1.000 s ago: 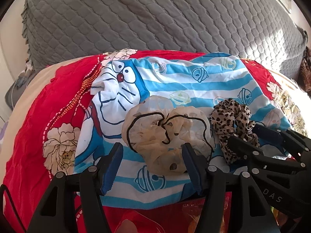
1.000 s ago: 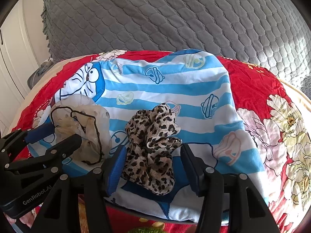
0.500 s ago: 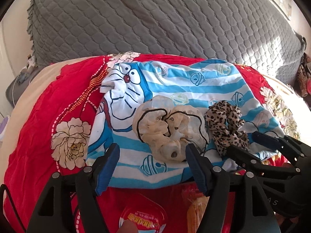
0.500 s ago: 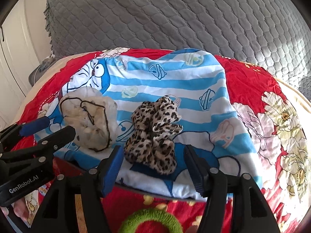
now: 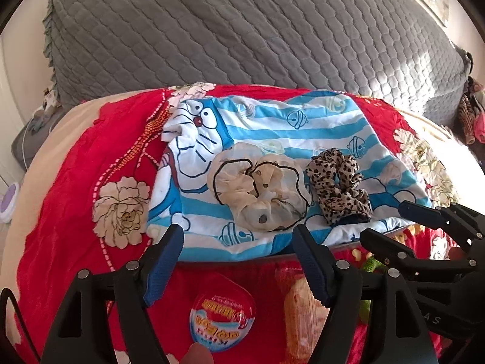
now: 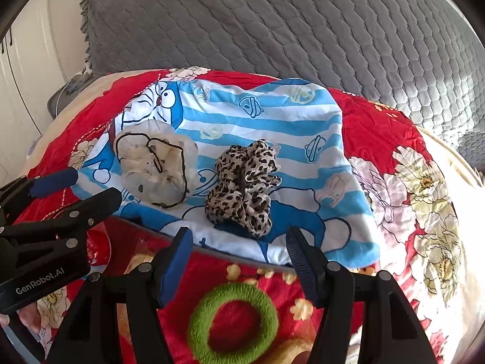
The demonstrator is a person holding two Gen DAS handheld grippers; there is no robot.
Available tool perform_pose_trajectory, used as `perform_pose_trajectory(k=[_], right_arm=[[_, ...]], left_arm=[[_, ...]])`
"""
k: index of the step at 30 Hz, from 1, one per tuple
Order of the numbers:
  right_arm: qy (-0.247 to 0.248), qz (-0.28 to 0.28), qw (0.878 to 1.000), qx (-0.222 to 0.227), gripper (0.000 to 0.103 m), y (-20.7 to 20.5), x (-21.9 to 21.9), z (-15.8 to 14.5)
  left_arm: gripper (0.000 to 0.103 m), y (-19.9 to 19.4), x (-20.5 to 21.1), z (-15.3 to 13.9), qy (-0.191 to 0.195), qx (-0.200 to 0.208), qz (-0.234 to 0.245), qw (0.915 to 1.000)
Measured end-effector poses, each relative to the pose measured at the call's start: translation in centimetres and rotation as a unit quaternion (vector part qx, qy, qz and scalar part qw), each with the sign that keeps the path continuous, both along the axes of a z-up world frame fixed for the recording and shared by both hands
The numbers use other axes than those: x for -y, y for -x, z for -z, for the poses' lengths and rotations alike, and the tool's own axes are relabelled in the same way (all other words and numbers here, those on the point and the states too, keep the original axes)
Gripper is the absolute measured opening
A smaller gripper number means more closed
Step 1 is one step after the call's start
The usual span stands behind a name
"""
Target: Organize objects
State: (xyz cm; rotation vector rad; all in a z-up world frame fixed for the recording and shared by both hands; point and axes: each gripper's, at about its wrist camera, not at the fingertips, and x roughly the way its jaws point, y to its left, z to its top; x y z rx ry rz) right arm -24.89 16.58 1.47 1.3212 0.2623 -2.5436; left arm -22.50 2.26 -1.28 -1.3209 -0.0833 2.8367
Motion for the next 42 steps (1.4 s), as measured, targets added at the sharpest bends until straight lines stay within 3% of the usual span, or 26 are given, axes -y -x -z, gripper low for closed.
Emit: perform_pose_trajectory(k=[23, 42], right_arm=[[0.001, 0.001, 1.000, -0.010, 0.064, -5.0, -1.4, -4.6], [-0.001, -0.003, 1.000, -0.010, 0.066, -8.3, -1.6, -6.0]], left_arm=[[0.077, -4.9, -0.2, -3.0, -0.008, -0.014, 0.017, 0.9997], [0.077, -8.5, 0.1, -4.7, -0.006, -0.021, 0.015, 0.9996]])
